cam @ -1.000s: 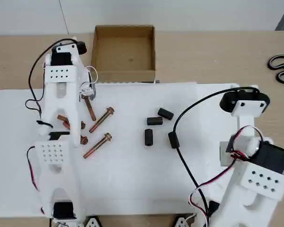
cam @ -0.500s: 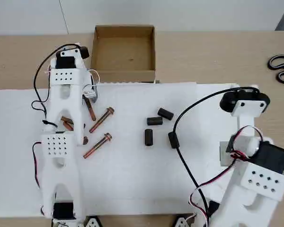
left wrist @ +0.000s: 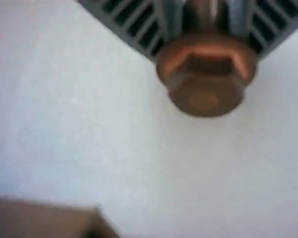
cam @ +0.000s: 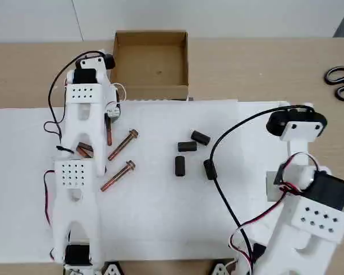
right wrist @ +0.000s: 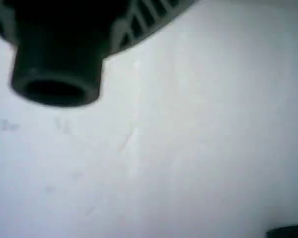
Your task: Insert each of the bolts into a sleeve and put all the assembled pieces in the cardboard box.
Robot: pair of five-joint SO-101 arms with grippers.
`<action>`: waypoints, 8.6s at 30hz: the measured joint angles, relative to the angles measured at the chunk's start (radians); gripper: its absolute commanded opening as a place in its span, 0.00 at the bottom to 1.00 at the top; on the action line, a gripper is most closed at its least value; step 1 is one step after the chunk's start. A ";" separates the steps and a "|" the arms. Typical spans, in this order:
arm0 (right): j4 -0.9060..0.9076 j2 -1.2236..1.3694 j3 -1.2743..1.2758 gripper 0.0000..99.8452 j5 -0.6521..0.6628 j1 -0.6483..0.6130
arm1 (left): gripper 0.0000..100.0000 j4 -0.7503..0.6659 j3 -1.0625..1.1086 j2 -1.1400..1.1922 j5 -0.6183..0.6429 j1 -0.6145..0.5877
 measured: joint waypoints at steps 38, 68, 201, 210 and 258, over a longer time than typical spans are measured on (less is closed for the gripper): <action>-0.221 -0.446 0.195 0.00 -0.473 -0.555 | 0.00 -0.577 1.781 -2.093 -0.063 0.288; -0.735 -0.830 0.769 0.00 -0.351 -1.108 | 0.00 -0.911 2.329 -2.855 0.374 0.339; -1.438 1.338 -0.767 0.02 0.104 -0.718 | 0.01 -0.787 2.800 -2.859 -0.086 0.084; -1.427 1.387 -0.781 0.12 0.147 -0.724 | 0.01 -0.787 2.800 -2.859 -0.086 0.084; -0.097 1.138 -0.792 0.12 0.224 -0.740 | 0.01 -0.787 2.800 -2.859 -0.086 0.012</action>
